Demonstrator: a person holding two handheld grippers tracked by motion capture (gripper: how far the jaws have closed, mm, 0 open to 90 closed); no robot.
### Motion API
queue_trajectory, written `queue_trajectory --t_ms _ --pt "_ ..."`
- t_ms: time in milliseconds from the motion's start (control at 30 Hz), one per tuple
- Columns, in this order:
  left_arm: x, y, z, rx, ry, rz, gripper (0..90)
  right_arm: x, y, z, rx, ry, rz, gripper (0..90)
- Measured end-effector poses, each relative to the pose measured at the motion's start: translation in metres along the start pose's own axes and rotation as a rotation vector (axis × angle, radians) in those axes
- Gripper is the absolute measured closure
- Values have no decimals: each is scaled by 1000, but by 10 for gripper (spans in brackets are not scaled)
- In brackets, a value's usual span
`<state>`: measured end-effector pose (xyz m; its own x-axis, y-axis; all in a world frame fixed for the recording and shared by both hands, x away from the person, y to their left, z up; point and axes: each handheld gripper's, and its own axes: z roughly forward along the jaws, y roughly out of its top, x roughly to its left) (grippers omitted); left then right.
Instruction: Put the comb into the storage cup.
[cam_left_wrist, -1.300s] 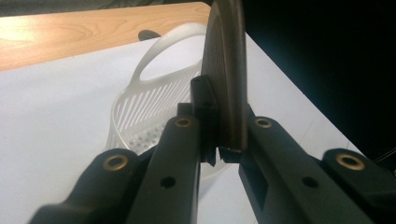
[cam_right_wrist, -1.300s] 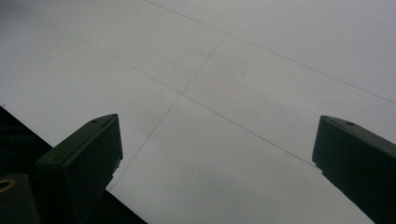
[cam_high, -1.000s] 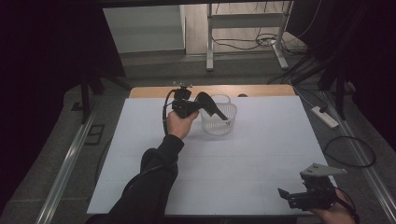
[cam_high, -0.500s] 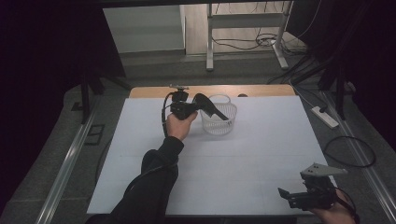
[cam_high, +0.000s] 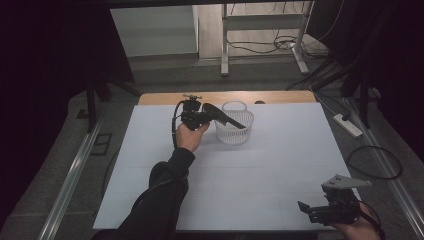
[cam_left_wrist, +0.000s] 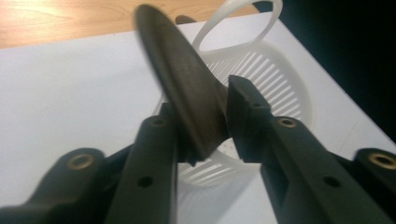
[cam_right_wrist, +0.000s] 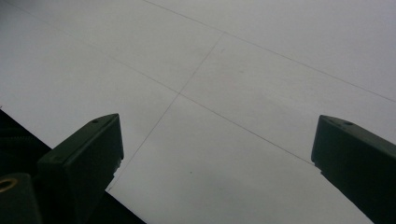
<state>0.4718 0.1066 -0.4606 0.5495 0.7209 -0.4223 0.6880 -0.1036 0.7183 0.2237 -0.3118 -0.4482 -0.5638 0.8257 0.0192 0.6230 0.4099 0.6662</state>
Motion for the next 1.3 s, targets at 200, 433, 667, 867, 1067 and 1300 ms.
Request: queue_trajectory --t_ms 200,433,667,867,1067,1300 --pt "-4 1 2 7 35 32 583 0 0 0 0 0 -2 29" --pt "-10 3 6 16 88 109 360 0 0 0 0 1 -4 29" --pt "-13 2 9 61 130 169 91 0 0 0 1 1 -5 30" --pt "-13 1 10 93 118 212 0 1 0 0 2 1 -6 31" --pt "-12 0 8 85 126 234 0 1 0 0 1 1 -6 31" --pt "-11 -1 3 79 130 253 0 1 0 0 1 1 -6 31"
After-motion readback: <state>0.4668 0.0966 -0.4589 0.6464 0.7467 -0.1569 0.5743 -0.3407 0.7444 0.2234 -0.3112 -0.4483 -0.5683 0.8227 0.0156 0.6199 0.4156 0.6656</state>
